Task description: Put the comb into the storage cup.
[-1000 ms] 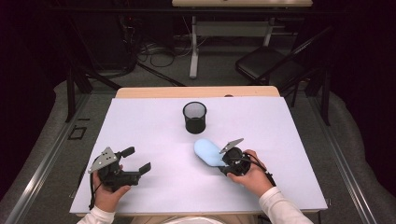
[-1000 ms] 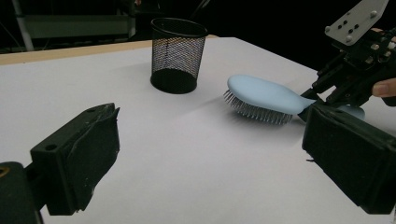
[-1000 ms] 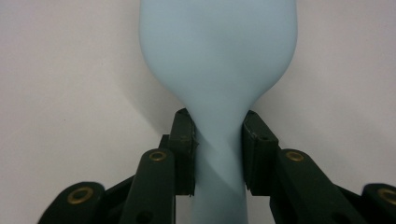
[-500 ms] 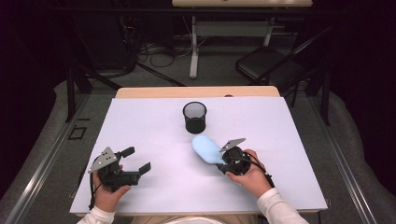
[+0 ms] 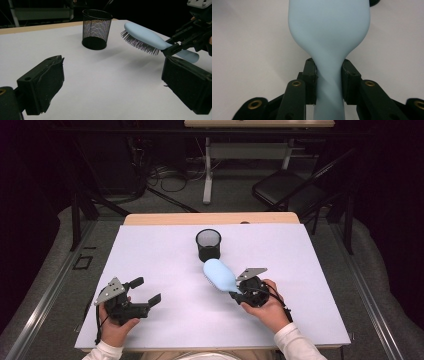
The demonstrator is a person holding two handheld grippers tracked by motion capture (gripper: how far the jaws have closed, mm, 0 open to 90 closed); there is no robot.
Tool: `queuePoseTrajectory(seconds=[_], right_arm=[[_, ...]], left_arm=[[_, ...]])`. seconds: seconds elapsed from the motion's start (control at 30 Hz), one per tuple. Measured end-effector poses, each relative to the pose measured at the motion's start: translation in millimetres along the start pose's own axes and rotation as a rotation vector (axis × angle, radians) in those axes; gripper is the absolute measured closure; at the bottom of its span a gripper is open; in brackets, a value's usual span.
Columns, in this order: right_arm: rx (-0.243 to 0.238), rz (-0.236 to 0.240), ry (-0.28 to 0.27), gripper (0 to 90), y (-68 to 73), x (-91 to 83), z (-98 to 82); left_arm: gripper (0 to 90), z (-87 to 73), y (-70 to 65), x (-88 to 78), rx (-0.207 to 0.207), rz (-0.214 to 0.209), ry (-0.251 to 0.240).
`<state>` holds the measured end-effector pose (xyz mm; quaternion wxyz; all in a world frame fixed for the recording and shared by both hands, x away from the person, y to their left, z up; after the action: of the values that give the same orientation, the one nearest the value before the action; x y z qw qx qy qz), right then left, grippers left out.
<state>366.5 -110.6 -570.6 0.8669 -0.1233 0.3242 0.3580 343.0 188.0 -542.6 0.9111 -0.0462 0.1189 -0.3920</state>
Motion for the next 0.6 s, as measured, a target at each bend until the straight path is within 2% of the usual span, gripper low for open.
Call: queuePoseTrajectory(seconds=[0.17, 0.4, 0.6], right_arm=[[-0.005, 0.000, -0.032, 69.5, 2.4, -2.7, 2.1], [-0.005, 0.005, -0.044, 69.5, 3.1, -2.7, 2.1], [-0.012, 0.010, -0.059, 69.5, 4.1, -2.4, 2.2]], left_arm=[[4.9, 0.7, 1.5, 0.3, -0.003, 0.006, -0.006], [5.5, 0.5, 4.8, 3.0, -0.016, 0.012, -0.013], [5.5, -2.1, 4.2, 7.6, -0.037, -0.004, 0.004]])
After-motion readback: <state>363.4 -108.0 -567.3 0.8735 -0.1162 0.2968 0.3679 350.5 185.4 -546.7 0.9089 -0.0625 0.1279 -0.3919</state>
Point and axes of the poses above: each handheld gripper's, and its own axes: x roughly forward along the jaws, z roughly out of its top, y roughly to its left, the point moved 8 cm from there along x, roughly forward along the jaws, and after that the axes turned 6 degrees about -y, right-handed, at the moved point
